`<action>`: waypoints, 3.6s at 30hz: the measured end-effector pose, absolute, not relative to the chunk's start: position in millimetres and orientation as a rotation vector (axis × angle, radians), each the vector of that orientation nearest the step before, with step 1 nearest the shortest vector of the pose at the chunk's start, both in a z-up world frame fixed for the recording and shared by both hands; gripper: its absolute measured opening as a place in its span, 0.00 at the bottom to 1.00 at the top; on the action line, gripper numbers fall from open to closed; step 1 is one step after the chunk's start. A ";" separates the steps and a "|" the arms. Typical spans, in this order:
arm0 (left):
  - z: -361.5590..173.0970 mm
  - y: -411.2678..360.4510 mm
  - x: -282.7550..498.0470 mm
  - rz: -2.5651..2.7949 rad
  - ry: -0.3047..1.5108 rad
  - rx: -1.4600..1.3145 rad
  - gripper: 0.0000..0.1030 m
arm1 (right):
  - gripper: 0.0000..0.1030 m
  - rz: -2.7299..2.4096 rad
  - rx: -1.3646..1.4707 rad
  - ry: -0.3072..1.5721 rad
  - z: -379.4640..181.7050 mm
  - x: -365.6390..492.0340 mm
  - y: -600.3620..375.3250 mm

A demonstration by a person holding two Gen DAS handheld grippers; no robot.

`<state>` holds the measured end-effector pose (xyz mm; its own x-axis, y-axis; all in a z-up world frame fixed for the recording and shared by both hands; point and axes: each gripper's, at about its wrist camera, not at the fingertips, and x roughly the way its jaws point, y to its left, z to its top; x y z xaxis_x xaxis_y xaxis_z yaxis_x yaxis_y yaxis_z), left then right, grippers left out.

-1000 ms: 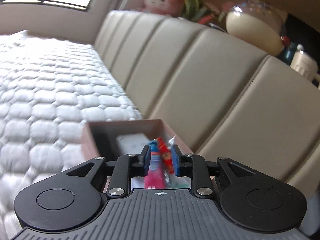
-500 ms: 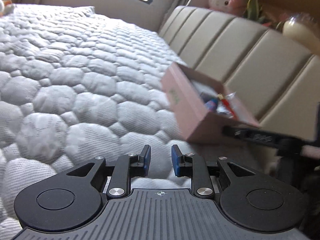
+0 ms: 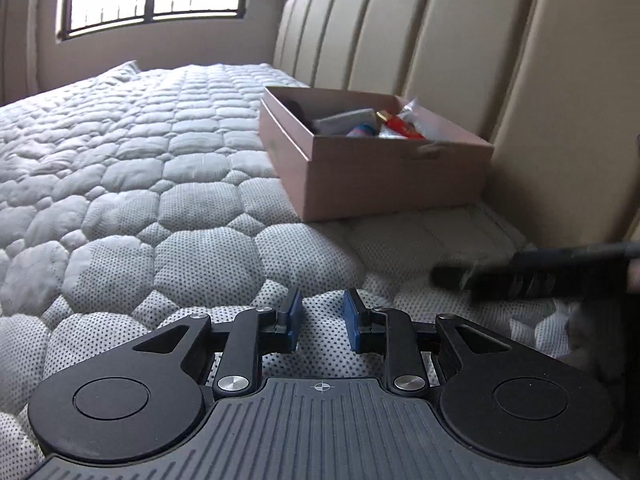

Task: Organize rigid objects

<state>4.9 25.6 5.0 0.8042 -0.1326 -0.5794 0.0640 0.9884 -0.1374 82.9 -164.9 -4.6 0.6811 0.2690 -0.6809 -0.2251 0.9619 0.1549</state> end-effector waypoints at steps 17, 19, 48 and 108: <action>0.3 33.3 14.6 -0.099 0.662 -0.218 0.26 | 1.00 0.219 -0.026 0.687 -14.0 62.8 -150.7; 0.7 37.1 15.0 -0.107 0.666 -0.243 0.24 | 1.00 0.217 -0.031 0.678 -15.2 61.4 -150.3; 2.4 16.6 14.3 -0.042 0.664 -0.090 0.24 | 1.00 0.216 -0.033 0.678 -15.6 61.5 -148.8; 2.6 12.2 14.7 -0.048 0.666 -0.041 0.24 | 1.00 0.216 -0.033 0.679 -15.3 61.5 -148.8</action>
